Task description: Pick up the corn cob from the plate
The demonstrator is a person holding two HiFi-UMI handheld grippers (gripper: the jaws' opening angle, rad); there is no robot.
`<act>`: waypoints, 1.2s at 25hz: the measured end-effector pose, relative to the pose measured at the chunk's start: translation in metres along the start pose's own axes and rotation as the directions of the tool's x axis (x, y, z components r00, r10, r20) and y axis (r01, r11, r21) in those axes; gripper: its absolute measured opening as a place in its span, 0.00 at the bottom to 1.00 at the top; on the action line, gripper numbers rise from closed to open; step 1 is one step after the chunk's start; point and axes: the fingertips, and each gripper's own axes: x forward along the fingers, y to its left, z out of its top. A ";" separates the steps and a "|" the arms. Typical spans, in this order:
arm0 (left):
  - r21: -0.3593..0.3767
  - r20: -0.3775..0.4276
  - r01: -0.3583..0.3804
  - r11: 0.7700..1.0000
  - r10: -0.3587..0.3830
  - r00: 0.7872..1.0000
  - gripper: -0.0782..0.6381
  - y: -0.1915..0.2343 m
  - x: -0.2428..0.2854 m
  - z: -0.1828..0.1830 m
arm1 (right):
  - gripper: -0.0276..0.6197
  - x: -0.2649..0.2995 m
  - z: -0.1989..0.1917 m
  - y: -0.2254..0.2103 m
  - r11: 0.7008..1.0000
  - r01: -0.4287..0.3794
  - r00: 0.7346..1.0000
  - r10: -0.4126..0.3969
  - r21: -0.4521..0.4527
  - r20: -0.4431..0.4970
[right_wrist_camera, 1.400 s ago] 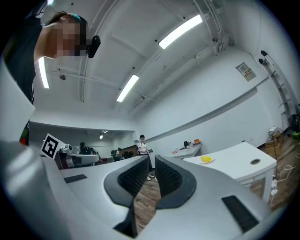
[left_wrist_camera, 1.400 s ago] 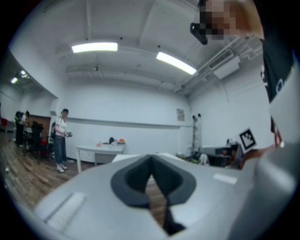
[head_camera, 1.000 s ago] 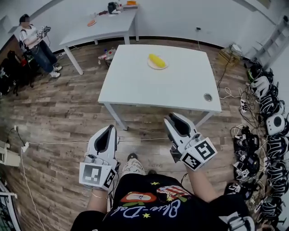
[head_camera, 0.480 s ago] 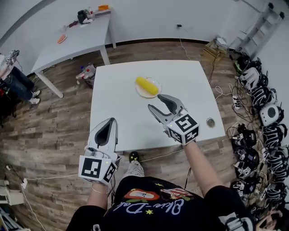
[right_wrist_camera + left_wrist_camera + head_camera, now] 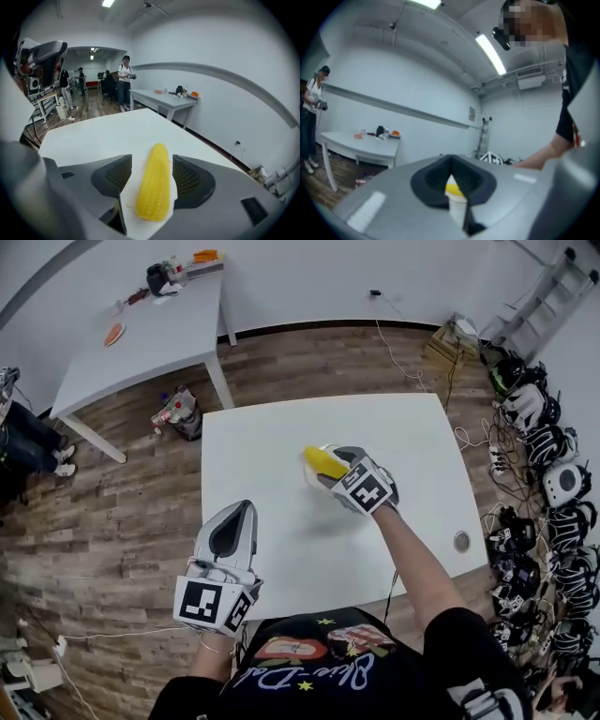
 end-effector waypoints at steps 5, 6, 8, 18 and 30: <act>0.005 -0.041 -0.004 1.000 0.005 0.999 0.10 0.005 0.009 -0.009 | 0.43 0.030 -0.013 -0.013 0.996 -0.072 0.992 0.077 0.051 -0.097; 0.009 -0.047 -0.012 1.000 0.012 0.999 0.11 0.007 0.010 -0.010 | 0.43 0.035 -0.015 -0.015 0.995 -0.078 0.990 0.084 0.058 -0.111; 0.011 -0.056 -0.029 1.000 0.029 0.998 0.10 0.011 0.012 -0.012 | 0.43 0.046 -0.018 -0.017 0.992 -0.099 0.985 0.109 0.077 -0.135; -0.008 -0.062 -0.088 0.996 0.087 0.994 0.10 0.029 0.004 -0.013 | 0.43 0.063 -0.030 -0.018 0.964 -0.148 0.967 0.188 0.220 -0.170; 0.018 -0.058 -0.027 0.999 0.028 0.998 0.10 0.014 0.012 -0.007 | 0.43 -0.049 -0.014 -0.030 0.784 -0.125 0.940 -0.103 0.608 0.325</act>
